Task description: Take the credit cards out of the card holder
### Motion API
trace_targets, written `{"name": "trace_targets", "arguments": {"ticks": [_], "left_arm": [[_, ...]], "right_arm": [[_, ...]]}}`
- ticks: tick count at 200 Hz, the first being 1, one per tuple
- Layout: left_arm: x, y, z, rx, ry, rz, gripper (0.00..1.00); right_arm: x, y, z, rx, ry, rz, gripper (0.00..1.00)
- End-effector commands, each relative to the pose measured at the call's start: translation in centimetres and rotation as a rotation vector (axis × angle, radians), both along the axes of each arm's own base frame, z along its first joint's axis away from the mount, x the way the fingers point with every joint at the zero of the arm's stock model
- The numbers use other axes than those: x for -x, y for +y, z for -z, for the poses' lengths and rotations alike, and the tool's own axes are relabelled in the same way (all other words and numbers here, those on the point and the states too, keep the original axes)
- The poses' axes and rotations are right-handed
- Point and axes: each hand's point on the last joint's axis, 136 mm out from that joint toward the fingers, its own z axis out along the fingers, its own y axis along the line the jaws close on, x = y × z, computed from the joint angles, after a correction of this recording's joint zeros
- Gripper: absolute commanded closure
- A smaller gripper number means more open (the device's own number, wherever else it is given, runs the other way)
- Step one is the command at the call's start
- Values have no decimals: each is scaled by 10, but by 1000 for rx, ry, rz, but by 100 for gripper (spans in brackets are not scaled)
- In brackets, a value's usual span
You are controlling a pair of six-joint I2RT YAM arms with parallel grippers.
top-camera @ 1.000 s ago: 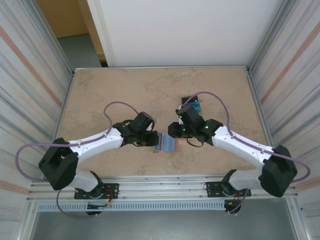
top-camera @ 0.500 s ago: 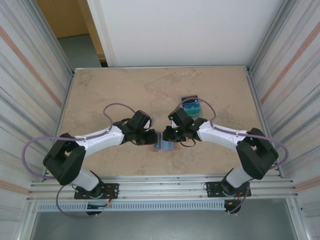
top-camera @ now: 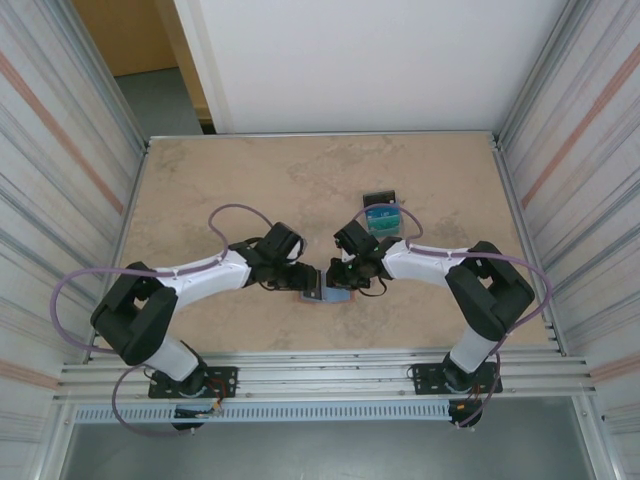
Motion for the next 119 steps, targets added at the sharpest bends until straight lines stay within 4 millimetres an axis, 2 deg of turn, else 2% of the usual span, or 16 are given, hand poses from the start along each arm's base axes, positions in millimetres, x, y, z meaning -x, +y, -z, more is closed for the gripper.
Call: {"name": "trace_targets", "arguments": {"ticks": [1,20,70,119], "left_arm": [[-6,20,4,-116,-38,-14,47],[-10,27,6,-150,-60,-31,46],[-15,26,12,-149,-69,-46,46],[-17,11,16,-71,-66,-48,48]], "right_arm": [[-9,5,-7,-18,-2,30,82],[-8,1,-6,-9,-3,46,83],[-9,-2,-7,-2,-9,58,82],[-4,-12,5,21,6,106,82]]}}
